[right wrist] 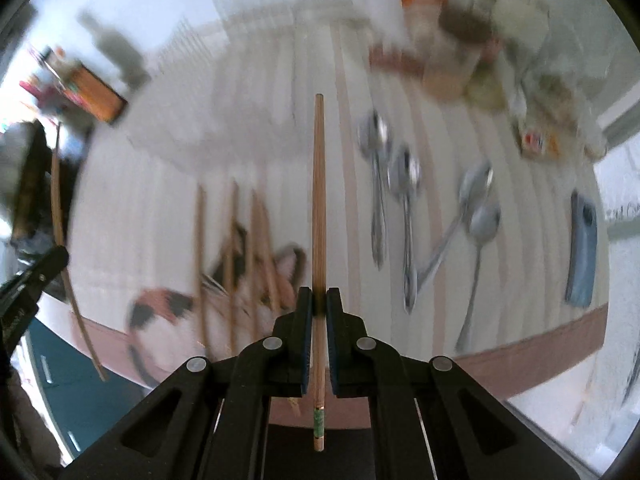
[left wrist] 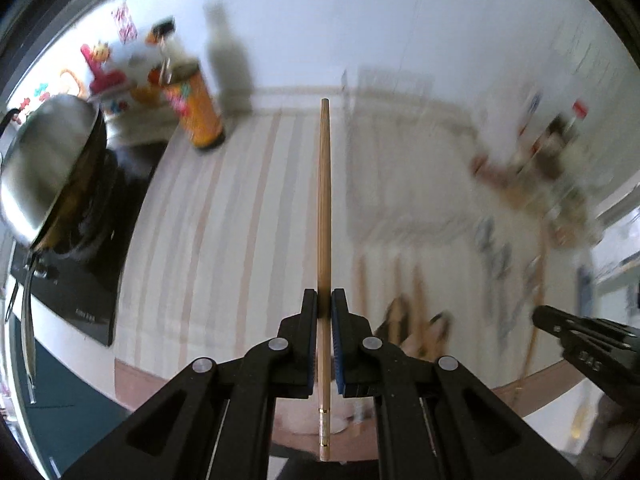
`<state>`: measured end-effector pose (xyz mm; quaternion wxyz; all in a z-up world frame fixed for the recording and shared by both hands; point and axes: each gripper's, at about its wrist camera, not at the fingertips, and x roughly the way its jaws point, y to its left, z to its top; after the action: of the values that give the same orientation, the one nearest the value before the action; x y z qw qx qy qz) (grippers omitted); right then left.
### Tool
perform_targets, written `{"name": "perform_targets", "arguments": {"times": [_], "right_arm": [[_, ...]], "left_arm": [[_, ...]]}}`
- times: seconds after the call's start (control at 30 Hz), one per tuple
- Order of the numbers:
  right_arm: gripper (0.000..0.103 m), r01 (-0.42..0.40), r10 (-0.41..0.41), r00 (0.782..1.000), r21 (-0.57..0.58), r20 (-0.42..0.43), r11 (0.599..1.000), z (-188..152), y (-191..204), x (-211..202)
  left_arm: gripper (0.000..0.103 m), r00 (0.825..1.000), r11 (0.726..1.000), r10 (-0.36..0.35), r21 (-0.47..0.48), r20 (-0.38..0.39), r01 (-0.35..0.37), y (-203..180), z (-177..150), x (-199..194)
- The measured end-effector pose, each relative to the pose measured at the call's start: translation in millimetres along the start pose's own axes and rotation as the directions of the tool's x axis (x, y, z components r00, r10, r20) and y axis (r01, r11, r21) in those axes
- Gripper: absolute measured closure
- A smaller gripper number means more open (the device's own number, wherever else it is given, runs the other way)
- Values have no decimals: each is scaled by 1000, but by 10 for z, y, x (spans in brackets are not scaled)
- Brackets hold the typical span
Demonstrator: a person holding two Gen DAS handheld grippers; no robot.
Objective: Organize utensils
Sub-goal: 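Lift the right tool's chopstick toward the clear basket while the left tool carries its chopstick there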
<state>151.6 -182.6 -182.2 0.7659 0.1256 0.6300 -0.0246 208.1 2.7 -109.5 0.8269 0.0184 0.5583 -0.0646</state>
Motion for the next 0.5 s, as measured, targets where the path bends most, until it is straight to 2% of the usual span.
{"name": "perform_targets", "arguments": {"times": [0.2, 0.27, 0.4, 0.5], "right_arm": [[96, -118, 119, 989, -18, 86, 993, 810, -27, -430], [96, -135, 136, 986, -18, 93, 991, 1066, 7, -401], [96, -186, 186, 980, -11, 74, 982, 1678, 107, -221], [96, -189, 189, 980, -12, 58, 982, 2046, 200, -68]], "left_arm": [[99, 988, 986, -152, -68, 18, 153, -59, 807, -173], [99, 984, 979, -180, -100, 6, 180, -73, 1059, -72], [99, 967, 956, -244, -181, -66, 229, -117, 1501, 285], [99, 959, 941, -263, -246, -108, 230, -135, 1707, 607]]}}
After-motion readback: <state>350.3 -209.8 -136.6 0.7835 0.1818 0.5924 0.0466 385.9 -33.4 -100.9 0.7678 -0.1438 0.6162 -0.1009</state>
